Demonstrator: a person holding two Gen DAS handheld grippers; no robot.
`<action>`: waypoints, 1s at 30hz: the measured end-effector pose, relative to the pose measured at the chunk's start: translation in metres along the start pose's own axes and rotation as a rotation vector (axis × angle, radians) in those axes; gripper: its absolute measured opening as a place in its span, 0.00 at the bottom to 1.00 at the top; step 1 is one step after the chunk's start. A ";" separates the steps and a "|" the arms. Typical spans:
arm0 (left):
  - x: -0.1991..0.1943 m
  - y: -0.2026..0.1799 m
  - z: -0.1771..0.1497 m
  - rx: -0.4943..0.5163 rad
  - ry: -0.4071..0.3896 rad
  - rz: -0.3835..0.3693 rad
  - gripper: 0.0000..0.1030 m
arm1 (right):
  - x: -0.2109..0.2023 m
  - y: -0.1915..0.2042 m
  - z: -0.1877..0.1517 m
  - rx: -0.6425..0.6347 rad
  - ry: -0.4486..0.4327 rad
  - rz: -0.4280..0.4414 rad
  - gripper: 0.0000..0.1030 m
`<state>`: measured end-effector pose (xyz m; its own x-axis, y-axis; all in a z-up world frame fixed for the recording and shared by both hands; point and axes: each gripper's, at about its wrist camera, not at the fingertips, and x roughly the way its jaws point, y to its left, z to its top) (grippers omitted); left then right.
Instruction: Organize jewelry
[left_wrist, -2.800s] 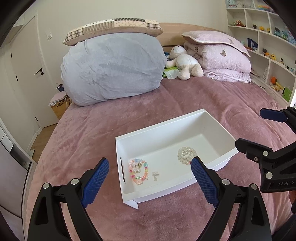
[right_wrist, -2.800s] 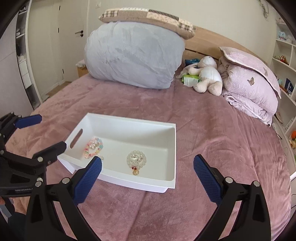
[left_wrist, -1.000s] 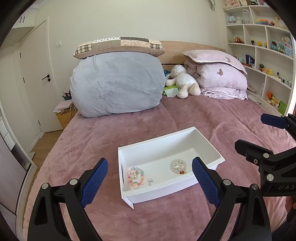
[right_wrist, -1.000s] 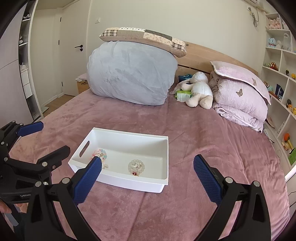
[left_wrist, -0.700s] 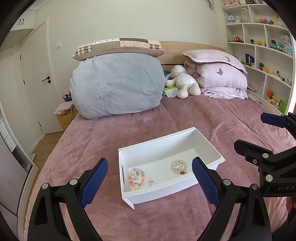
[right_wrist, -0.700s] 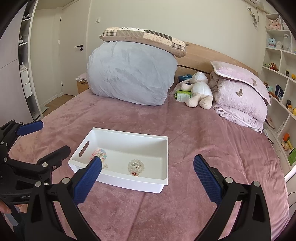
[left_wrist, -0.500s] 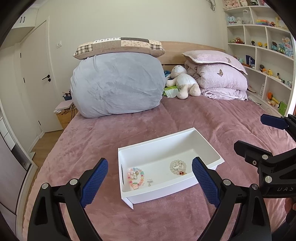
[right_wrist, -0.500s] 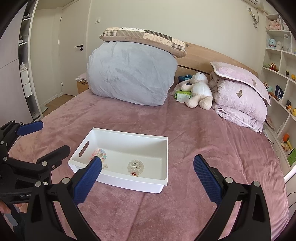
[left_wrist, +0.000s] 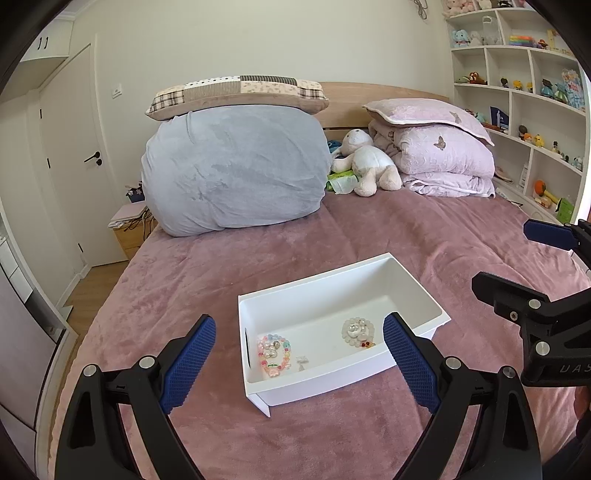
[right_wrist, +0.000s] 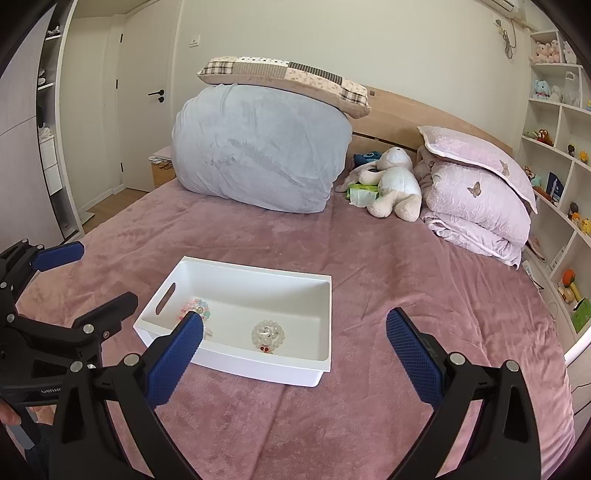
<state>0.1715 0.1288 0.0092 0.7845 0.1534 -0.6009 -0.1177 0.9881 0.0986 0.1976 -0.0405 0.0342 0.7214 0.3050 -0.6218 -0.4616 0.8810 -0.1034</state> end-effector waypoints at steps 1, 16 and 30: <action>0.000 0.000 0.000 0.001 0.000 0.000 0.90 | 0.000 0.000 0.000 0.000 0.000 -0.001 0.95; 0.003 0.002 -0.002 0.003 0.019 -0.015 0.90 | 0.006 -0.001 -0.002 0.000 0.015 0.003 0.95; 0.006 -0.005 -0.003 0.038 0.019 -0.026 0.90 | 0.006 -0.002 -0.003 0.000 0.017 0.005 0.95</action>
<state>0.1748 0.1249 0.0027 0.7755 0.1279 -0.6183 -0.0736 0.9909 0.1126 0.2015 -0.0418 0.0280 0.7103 0.3027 -0.6355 -0.4650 0.8795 -0.1008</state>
